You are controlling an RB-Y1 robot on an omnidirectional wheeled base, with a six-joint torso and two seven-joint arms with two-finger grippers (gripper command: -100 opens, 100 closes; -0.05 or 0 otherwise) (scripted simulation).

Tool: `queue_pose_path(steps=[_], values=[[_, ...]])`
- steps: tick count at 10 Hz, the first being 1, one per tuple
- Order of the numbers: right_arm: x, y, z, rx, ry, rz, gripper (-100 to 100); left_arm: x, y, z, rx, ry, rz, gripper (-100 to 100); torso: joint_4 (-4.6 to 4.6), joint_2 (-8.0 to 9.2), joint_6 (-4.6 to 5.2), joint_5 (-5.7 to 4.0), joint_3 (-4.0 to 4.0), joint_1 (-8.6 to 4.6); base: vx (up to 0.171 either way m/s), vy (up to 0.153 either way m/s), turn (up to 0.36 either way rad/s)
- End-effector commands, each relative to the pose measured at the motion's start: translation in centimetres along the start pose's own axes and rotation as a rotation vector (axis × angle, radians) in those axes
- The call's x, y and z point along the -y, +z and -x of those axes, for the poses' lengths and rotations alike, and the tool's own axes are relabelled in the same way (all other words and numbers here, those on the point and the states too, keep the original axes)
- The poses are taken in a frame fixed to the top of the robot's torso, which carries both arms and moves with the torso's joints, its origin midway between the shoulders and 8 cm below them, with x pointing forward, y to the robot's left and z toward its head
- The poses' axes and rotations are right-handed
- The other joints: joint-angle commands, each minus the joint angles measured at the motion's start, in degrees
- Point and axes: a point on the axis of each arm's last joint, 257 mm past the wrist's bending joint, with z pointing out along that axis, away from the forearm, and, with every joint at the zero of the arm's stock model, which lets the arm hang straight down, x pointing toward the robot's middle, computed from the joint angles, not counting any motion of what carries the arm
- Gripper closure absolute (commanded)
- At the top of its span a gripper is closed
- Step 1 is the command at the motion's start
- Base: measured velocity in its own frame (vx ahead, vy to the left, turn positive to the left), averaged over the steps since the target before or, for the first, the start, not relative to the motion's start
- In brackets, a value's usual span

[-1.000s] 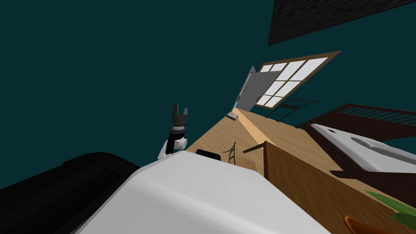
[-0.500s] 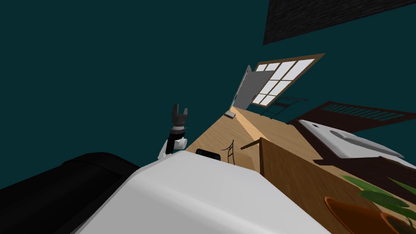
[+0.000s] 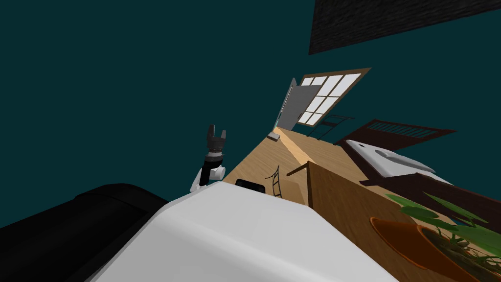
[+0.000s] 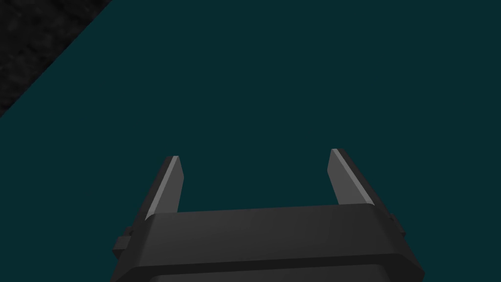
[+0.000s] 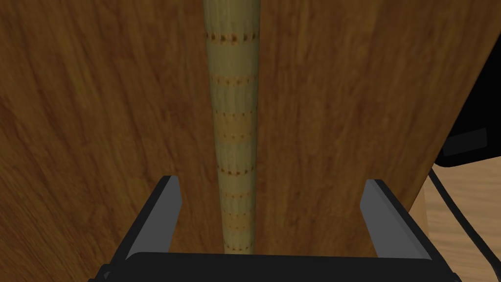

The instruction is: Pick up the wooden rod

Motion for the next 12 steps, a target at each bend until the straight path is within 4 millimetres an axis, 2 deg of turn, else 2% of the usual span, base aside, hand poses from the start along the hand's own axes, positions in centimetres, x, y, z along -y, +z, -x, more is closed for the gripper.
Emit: queue_pose_path(steps=[1,3,4,5,6,7,11,12], values=[[0.0,0.5,1.0,0.001,-0.002,-0.005,-100,0.0,0.0,0.0,0.0,0.0,0.0,0,0.0,0.0,0.0,0.0,0.0,0.0,-0.023,0.008,-0.062],[-0.2,0.9,3.6,0.006,-0.052,-0.011,-100,0.0,0.0,0.0,0.0,0.0,0.0,0,0.09,0.11,-0.04,-0.18,0.1,-0.33,-0.024,0.009,-0.14],[-0.4,0.9,3.8,0.009,-0.038,-0.008,-100,0.0,0.0,0.0,0.0,0.0,0.0,0,0.1,0.13,-0.03,-0.18,0.11,-0.35,-0.023,0.005,-0.063],[-0.7,1.1,5.1,0.015,-0.057,-0.011,-100,0.0,0.0,0.0,0.0,0.0,0.0,0,0.11,0.14,-0.05,-0.2,0.13,-0.38,-0.02,0.007,-0.075],[-0.5,0.9,4.1,0.007,-0.054,-0.011,-100,0.0,0.0,0.0,0.0,0.0,0.0,0,0.21,0.1,-0.14,-0.3,0.15,-0.45,-0.009,0.007,-0.015],[-0.4,0.9,4.2,0.008,-0.052,-0.014,100,0.0,0.0,0.0,0.0,0.0,0.0,0,0.21,0.08,-0.14,-0.33,0.15,-0.51,0.0,0.0,0.0],[-0.1,0.8,4.2,0.006,-0.053,-0.019,100,0.0,0.0,0.0,0.0,0.0,0.0,0,0.3,0.11,-0.15,-0.59,0.21,-0.74,-0.001,-0.002,0.0],[-0.1,0.8,4.2,0.006,-0.053,-0.019,0,0.0,0.0,0.0,0.0,0.0,0.0,0,0.3,0.12,-0.15,-0.6,0.21,-0.76,0.0,0.0,0.0]])
